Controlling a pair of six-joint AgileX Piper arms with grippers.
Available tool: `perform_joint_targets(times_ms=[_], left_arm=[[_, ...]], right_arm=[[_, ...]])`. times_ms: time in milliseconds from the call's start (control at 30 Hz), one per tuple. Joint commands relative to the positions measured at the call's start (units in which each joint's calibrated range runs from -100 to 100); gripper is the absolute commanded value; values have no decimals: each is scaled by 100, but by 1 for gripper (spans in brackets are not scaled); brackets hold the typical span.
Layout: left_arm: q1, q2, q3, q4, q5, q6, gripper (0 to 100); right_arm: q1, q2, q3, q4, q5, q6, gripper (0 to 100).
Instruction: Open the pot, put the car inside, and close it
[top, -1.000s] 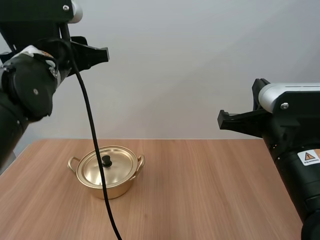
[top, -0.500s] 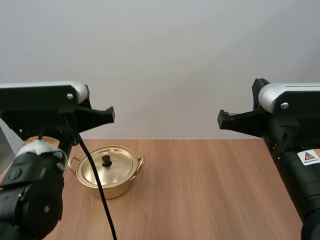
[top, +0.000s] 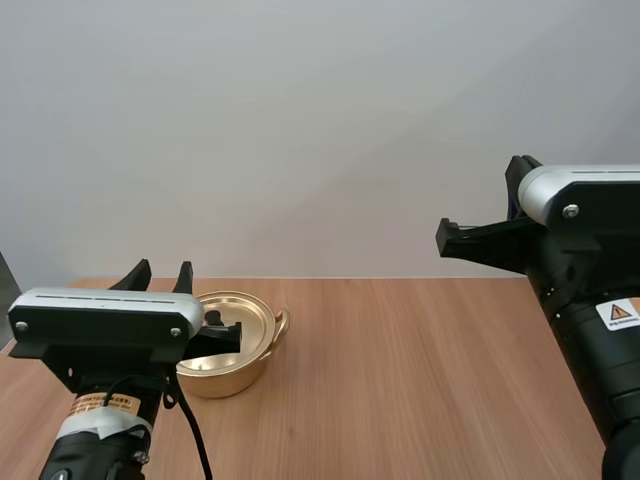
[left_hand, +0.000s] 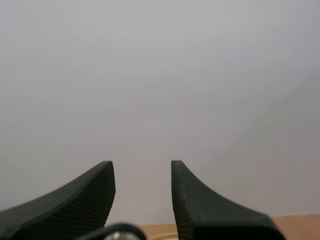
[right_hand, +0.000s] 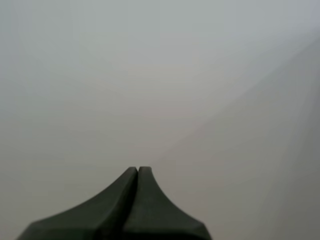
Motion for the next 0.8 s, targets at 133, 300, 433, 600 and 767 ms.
perform_joint_targets(times_ms=[133,300,433,600,767], left_arm=[[0,0,3,-22,1722,-186,59],[0,0,3,-22,1843,-265,59],[0,0,3,-22,2740,-265,59],[0,0,3,204,3029,-265,59],[0,0,3,588,3057,-1190,59]], right_arm=[[-1,0,-2,1,9,0,0],[-1,0,-2,1,9,0,0],[-1,0,-2,1,9,0,0],[-1,0,-2,1,9,0,0],[-1,0,-2,1,9,0,0]])
